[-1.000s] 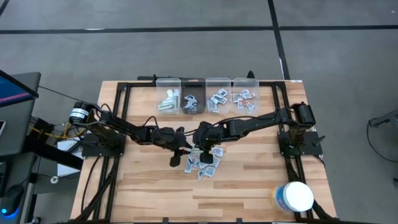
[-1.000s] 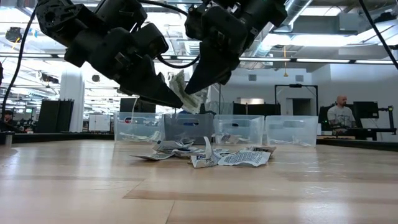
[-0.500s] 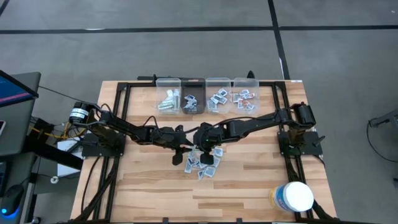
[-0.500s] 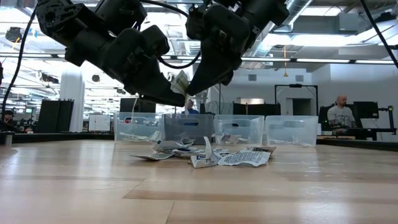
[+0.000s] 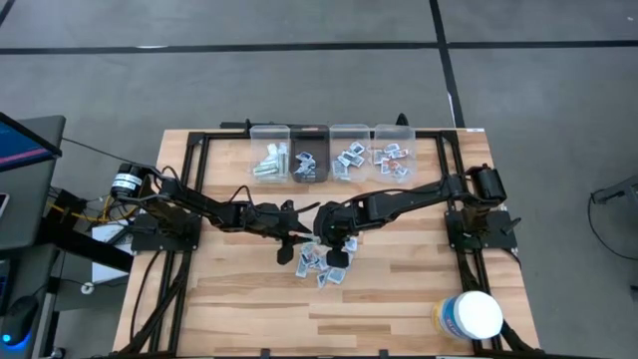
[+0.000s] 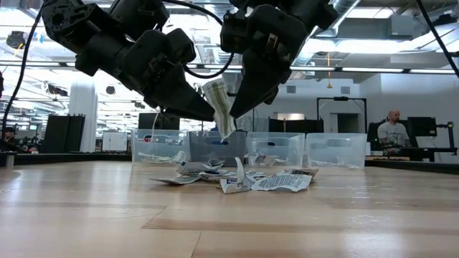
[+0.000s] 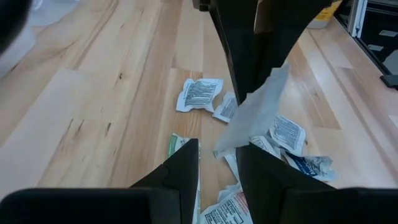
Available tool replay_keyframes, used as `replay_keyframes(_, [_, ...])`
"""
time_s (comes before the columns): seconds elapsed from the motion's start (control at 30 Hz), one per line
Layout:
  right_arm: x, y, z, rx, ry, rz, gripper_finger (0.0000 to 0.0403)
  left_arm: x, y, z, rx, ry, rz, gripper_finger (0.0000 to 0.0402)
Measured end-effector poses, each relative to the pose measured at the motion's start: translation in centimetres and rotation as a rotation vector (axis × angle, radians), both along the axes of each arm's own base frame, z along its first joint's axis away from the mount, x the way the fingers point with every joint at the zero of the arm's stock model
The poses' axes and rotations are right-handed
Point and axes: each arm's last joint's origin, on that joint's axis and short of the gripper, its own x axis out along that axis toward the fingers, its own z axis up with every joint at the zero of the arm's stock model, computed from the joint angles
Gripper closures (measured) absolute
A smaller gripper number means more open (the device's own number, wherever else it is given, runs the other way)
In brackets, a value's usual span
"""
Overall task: Pick & Place First Aid Supplies
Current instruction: Put the bandage into the left transparent bin
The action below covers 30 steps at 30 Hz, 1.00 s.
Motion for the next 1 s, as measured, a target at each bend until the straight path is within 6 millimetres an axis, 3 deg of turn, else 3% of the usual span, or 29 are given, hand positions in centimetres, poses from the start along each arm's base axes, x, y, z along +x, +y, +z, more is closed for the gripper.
replay_keyframes(0.47, [0.07,0.07,0.05,0.011,-0.012,0.041,0.0403,0.11,-0.03,0.36,-0.006,-0.038,-0.004,0.0293])
replay_keyframes(0.87, [0.12,-0.31,0.05,0.011,-0.013,0.031,0.0403,0.19,-0.36,0.87,-0.019,-0.092,-0.121,0.0293])
replay_keyframes(1.0, [0.12,-0.28,0.06,0.011,-0.013,0.032,0.0403,0.2,-0.37,0.89,-0.019,-0.095,-0.121,0.0308])
